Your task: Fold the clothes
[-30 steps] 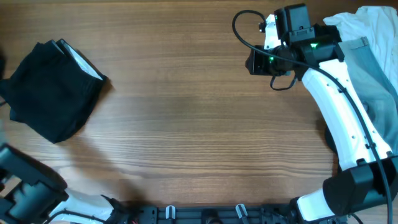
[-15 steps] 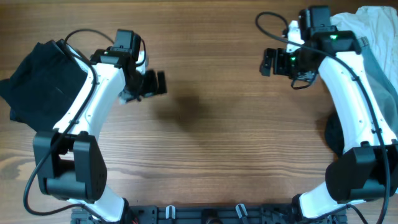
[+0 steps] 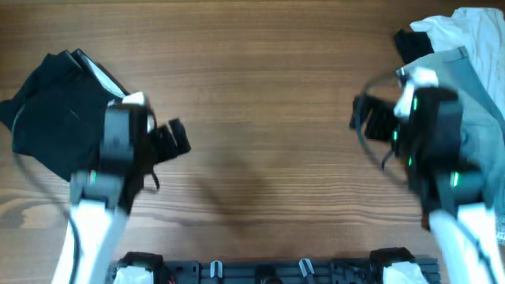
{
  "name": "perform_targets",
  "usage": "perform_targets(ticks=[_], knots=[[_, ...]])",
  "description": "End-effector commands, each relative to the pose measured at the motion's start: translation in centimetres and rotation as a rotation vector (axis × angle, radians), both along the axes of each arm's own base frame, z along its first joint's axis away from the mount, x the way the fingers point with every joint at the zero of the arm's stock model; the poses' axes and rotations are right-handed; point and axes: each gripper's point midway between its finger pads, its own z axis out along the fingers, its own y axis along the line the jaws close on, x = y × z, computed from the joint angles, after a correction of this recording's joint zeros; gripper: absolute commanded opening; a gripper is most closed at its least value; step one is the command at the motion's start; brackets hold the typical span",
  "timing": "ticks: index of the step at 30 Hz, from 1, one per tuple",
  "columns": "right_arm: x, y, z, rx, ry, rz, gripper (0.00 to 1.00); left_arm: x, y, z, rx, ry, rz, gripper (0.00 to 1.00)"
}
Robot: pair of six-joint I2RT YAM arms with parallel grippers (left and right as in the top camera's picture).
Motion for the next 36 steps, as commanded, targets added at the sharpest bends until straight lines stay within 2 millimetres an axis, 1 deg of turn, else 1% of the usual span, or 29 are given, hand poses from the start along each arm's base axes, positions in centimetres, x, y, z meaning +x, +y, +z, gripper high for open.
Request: perform_targets(ticks=[1, 3, 4, 5, 6, 9, 10, 11, 12, 13, 14, 16, 18, 19, 21, 24, 28, 29, 30, 31, 33, 34, 35, 36], knots=[[-3.3, -1.7, -4.8, 0.032, 0.051, -0.141, 1.00, -1.5, 0.9, -0.5, -0.028, -0.124, 0.084, 1.00], [-5.3, -0.1, -7.9, 0.174, 0.154, -0.150, 1.00, -2.2, 0.7, 0.0, -0.078, -0.154, 0.106, 1.00], [-6.0, 0.7, -9.0, 0.278, 0.205, -0.187, 1.00, -2.3, 0.8, 0.3, -0.080, -0.169, 0.106, 1.00], [-6.2, 1.4, -9.6, 0.371, 0.239, -0.233, 1.00, -2.4, 0.8, 0.4, -0.082, -0.172, 0.106, 1.00], [-6.5, 1.9, -10.1, 0.508, 0.288, -0.341, 1.00, -2.4, 0.8, 0.4, -0.081, -0.172, 0.106, 1.00], [-6.5, 1.9, -11.2, 0.732, 0.365, -0.621, 1.00, -2.3, 0.8, 0.1, -0.078, -0.159, 0.106, 1.00], [-6.5, 1.9, -11.5, 0.781, 0.383, -0.689, 1.00, -2.3, 0.8, 0.0, -0.078, -0.155, 0.106, 1.00], [-6.5, 1.4, -12.1, 0.824, 0.395, -0.801, 1.00, -2.3, 0.8, -0.1, -0.077, -0.150, 0.107, 1.00], [-6.4, -0.2, -12.7, 0.784, 0.353, -0.904, 1.00, -2.3, 0.8, -0.2, -0.076, -0.147, 0.106, 1.00], [-6.4, -1.5, -13.2, 0.723, 0.325, -0.955, 1.00, -2.3, 0.8, -0.3, -0.076, -0.144, 0.107, 1.00], [-6.7, -2.0, -13.8, 0.669, 0.340, -0.962, 1.00, -2.2, 0.8, -0.3, -0.075, -0.141, 0.107, 1.00], [-7.6, -2.3, -15.2, 0.587, 0.404, -0.964, 1.00, -2.2, 0.8, -0.5, -0.074, -0.136, 0.107, 1.00], [-9.0, -2.5, -15.7, 0.520, 0.450, -0.946, 1.00, -2.2, 0.8, -0.6, -0.072, -0.129, 0.107, 1.00], [-9.8, -2.7, -15.6, 0.486, 0.466, -0.928, 1.00, -2.1, 0.8, -0.7, -0.071, -0.125, 0.107, 1.00], [-10.9, -2.9, -15.2, 0.458, 0.480, -0.901, 1.00, -2.1, 0.7, -0.9, -0.070, -0.120, 0.107, 1.00], [-12.5, -3.0, -14.1, 0.470, 0.457, -0.889, 1.00, -2.1, 0.7, -1.1, -0.068, -0.109, 0.108, 1.00], [-12.8, -3.3, -12.4, 0.482, 0.369, -0.837, 1.00, -2.0, 0.7, -1.4, -0.066, -0.097, 0.108, 1.00], [-12.1, -3.7, -11.3, 0.433, 0.300, -0.757, 1.00, -2.0, 0.7, -1.5, -0.065, -0.094, 0.108, 1.00], [-11.0, -3.9, -9.8, 0.352, 0.213, -0.619, 1.00, -2.0, 0.7, -1.6, -0.064, -0.092, 0.108, 1.00], [-9.8, -3.7, -8.1, 0.264, 0.121, -0.476, 1.00, -2.0, 0.7, -1.6, -0.064, -0.090, 0.108, 1.00], [-8.1, -3.1, -5.0, 0.107, -0.030, -0.250, 1.00, -1.9, 0.7, -1.8, -0.063, -0.083, 0.108, 1.00], [-7.7, -2.5, -3.8, 0.038, -0.087, -0.142, 1.00, -1.9, 0.7, -1.8, -0.062, -0.081, 0.108, 1.00], [-7.6, -1.6, -2.6, -0.038, -0.145, -0.018, 1.00, -1.9, 0.7, -1.9, -0.061, -0.077, 0.109, 1.00], [-7.7, -1.0, -1.7, -0.095, -0.190, 0.061, 1.00, -1.9, 0.7, -2.0, -0.061, -0.075, 0.108, 1.00]])
